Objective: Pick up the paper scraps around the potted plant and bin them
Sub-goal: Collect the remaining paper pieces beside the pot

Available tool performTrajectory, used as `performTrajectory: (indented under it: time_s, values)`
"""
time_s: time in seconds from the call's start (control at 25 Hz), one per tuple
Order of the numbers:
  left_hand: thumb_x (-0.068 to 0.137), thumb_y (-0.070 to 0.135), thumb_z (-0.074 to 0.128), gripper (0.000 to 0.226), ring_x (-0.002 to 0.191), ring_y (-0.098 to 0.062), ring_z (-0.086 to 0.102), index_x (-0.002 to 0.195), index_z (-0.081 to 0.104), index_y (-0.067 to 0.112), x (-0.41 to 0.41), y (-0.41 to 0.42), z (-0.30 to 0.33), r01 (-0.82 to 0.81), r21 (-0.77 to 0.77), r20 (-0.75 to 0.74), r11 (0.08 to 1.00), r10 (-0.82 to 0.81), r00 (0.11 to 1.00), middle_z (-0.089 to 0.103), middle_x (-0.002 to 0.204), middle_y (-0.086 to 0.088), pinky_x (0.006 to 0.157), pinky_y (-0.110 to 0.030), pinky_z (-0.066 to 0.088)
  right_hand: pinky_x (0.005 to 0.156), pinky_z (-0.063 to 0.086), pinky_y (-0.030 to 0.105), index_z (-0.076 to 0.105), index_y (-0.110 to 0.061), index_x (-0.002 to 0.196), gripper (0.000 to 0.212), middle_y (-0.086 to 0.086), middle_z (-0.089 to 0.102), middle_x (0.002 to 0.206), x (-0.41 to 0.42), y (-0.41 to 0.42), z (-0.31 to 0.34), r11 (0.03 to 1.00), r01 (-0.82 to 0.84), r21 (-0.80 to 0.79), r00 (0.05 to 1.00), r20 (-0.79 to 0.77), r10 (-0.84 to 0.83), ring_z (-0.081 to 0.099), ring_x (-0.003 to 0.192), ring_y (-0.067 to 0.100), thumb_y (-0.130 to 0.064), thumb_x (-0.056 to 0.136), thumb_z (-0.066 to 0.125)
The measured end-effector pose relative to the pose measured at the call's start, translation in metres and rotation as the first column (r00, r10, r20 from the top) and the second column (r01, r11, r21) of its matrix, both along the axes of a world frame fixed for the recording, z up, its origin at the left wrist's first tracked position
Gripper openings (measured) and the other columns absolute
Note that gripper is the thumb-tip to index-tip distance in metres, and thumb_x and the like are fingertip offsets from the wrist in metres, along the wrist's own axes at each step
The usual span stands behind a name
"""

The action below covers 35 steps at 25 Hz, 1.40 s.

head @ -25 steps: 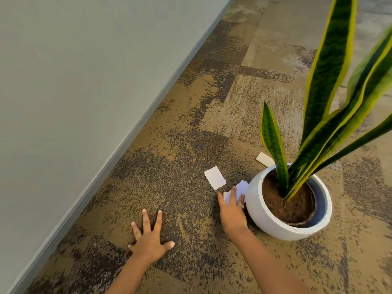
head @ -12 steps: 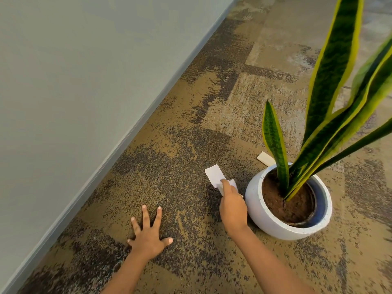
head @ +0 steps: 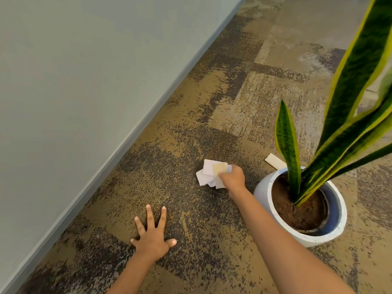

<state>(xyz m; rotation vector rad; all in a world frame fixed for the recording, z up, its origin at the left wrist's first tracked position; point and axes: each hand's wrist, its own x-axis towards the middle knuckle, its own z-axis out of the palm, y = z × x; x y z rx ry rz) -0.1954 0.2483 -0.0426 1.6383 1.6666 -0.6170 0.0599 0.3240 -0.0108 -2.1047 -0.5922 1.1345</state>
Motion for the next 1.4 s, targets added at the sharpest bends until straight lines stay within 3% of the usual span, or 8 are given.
performTrajectory:
  time_s: [0.12, 0.32, 0.4, 0.6, 0.76, 0.92, 1.08, 1.4]
  values:
    - [0.088, 0.047, 0.058, 0.102, 0.137, -0.045, -0.033, 0.14, -0.028, 0.042, 0.002, 0.001, -0.002, -0.003, -0.01, -0.016, 1.0, 0.003, 1.0, -0.054, 0.139, 0.002, 0.108, -0.072, 0.012, 0.092, 0.047, 0.04, 0.055, -0.001, 0.123, 0.039, 0.02, 0.055, 0.127, 0.002, 0.01, -0.01, 0.972, -0.208, -0.111, 0.961, 0.161, 0.224, 0.055, 0.113, 0.034, -0.005, 0.086, 0.063]
    - [0.088, 0.045, 0.058, 0.103, 0.135, -0.045, -0.034, 0.138, -0.031, 0.042, 0.002, 0.002, -0.006, -0.004, -0.019, -0.028, 1.0, 0.003, 1.0, -0.057, 0.135, 0.002, 0.108, -0.072, 0.012, 0.106, 0.035, 0.035, 0.047, 0.0, 0.134, 0.054, 0.018, 0.027, 0.148, -0.002, 0.015, -0.024, 0.848, -0.474, -0.238, 0.788, 0.316, 0.529, 0.039, 0.132, 0.035, -0.004, 0.083, 0.066]
    - [0.088, 0.044, 0.059, 0.103, 0.135, -0.045, -0.035, 0.138, -0.031, 0.043, 0.002, 0.002, -0.007, -0.009, -0.019, -0.029, 1.0, 0.008, 1.0, -0.058, 0.135, 0.002, 0.108, -0.072, 0.012, 0.106, 0.035, 0.039, 0.048, 0.002, 0.131, 0.051, 0.019, 0.034, 0.146, -0.006, 0.013, -0.029, 0.817, -0.524, -0.241, 0.728, 0.371, 0.576, 0.036, 0.134, 0.037, -0.001, 0.083, 0.064]
    - [0.088, 0.044, 0.059, 0.104, 0.135, -0.045, -0.035, 0.138, -0.031, 0.042, 0.002, 0.002, -0.008, -0.009, -0.015, -0.028, 1.0, 0.009, 1.0, -0.059, 0.132, 0.002, 0.107, -0.072, 0.012, 0.092, 0.045, 0.041, 0.05, -0.002, 0.126, 0.045, 0.02, 0.054, 0.127, -0.011, 0.004, -0.033, 0.846, -0.498, -0.192, 0.717, 0.458, 0.526, 0.051, 0.117, 0.036, 0.007, 0.081, 0.056]
    - [0.088, 0.044, 0.059, 0.103, 0.135, -0.045, -0.035, 0.138, -0.031, 0.042, 0.002, 0.002, -0.008, -0.01, -0.007, -0.025, 1.0, 0.01, 1.0, -0.058, 0.133, 0.002, 0.107, -0.072, 0.012, 0.07, 0.048, 0.04, 0.04, -0.01, 0.129, 0.054, 0.018, 0.061, 0.114, -0.011, -0.006, -0.03, 0.922, -0.378, -0.08, 0.856, 0.349, 0.381, 0.059, 0.099, 0.036, 0.008, 0.08, 0.055]
    - [0.087, 0.045, 0.06, 0.104, 0.135, -0.045, -0.035, 0.139, -0.03, 0.042, 0.001, 0.001, -0.009, -0.01, 0.009, -0.014, 1.0, 0.01, 1.0, -0.057, 0.136, 0.001, 0.107, -0.073, 0.012, 0.08, 0.046, 0.033, 0.041, -0.011, 0.139, 0.064, 0.016, 0.059, 0.124, -0.01, -0.015, -0.026, 0.968, -0.244, -0.066, 0.947, 0.198, 0.252, 0.057, 0.111, 0.034, -0.002, 0.08, 0.065]
    - [0.087, 0.045, 0.06, 0.103, 0.135, -0.045, -0.035, 0.14, -0.029, 0.042, 0.001, 0.0, -0.011, -0.009, 0.034, -0.006, 0.999, 0.009, 1.0, -0.057, 0.136, 0.002, 0.107, -0.073, 0.011, 0.079, 0.046, 0.031, 0.055, -0.004, 0.129, 0.045, 0.017, 0.065, 0.117, -0.012, -0.034, -0.018, 0.966, -0.259, -0.027, 0.941, 0.219, 0.258, 0.06, 0.107, 0.031, -0.011, 0.086, 0.064]
    - [0.086, 0.046, 0.061, 0.101, 0.138, -0.047, -0.028, 0.144, -0.022, 0.042, -0.002, 0.003, 0.002, 0.022, 0.041, 0.012, 0.999, -0.023, 1.0, -0.046, 0.147, -0.001, 0.109, -0.07, 0.014, 0.073, 0.044, 0.029, 0.057, -0.008, 0.128, 0.042, 0.008, 0.068, 0.115, -0.009, -0.08, 0.031, 0.955, -0.274, 0.114, 0.929, 0.289, 0.232, 0.062, 0.096, 0.024, -0.019, 0.088, 0.063]
